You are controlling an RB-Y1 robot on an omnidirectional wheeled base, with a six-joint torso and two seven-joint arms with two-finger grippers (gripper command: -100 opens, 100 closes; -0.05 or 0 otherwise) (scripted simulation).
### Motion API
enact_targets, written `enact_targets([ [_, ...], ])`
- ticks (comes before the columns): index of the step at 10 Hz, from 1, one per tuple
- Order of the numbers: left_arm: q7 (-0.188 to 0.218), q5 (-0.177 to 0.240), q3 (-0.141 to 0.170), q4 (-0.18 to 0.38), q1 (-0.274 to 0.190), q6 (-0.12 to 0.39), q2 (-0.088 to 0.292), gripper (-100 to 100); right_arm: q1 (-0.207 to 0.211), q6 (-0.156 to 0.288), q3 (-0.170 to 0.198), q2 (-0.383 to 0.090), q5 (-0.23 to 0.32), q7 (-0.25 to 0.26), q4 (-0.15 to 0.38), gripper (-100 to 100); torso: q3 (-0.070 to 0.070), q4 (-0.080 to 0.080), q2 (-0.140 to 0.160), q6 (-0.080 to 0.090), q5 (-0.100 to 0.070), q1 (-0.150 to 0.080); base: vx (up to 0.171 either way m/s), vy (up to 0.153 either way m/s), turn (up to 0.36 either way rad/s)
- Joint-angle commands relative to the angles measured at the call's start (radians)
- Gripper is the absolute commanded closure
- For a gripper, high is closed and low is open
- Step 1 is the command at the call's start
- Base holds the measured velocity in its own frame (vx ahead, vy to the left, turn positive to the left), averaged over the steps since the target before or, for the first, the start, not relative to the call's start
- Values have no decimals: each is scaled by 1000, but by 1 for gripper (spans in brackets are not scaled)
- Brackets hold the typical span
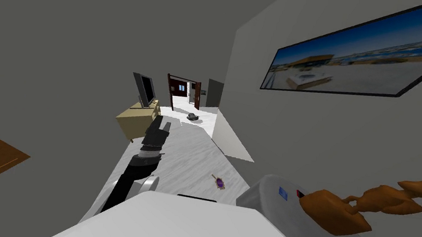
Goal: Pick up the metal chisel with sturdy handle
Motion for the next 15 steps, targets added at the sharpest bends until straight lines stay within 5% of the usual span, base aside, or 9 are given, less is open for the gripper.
enact_targets([
  [1, 0, 0, 0, 0, 0, 0, 0, 0, 0, 0, 0, 0, 0, 0, 0, -100, 0, 0, 0, 0, 0, 0, 20, -58, 53],
  [2, 0, 0, 0, 0, 0, 0, 0, 0, -1, -1, 1, 1, 1, -1, 2, 0, 1, 0, 1, 1, 1, 4, 4, -12, -5],
  [3, 0, 0, 0, 0, 0, 0, 0, 0, -14, -13, 8, 25, -26, 28, 50, -100, 1, 0, 2, 1, 2, 7, -12, -6, 117],
  [11, 0, 0, 0, 0, 0, 0, 0, 0, -67, -58, 37, 123, -132, 145, 241, -100, 2, 1, 4, 1, 2, 9, -20, -2, 75],
  [12, 0, 0, 0, 0, 0, 0, 0, 0, -70, -56, 36, 118, -122, 135, 234, -100, 2, 1, 4, 1, 2, 9, -8, -2, 13],
  [13, 0, 0, 0, 0, 0, 0, 0, 0, -71, -59, 36, 120, -124, 139, 239, 100, 2, 1, 4, 1, 2, 9, 0, 0, 0],
  [15, 0, 0, 0, 0, 0, 0, 0, 0, -71, -59, 36, 120, -123, 139, 238, 100, 2, 1, 3, 1, 2, 8, 0, 0, 0],
])
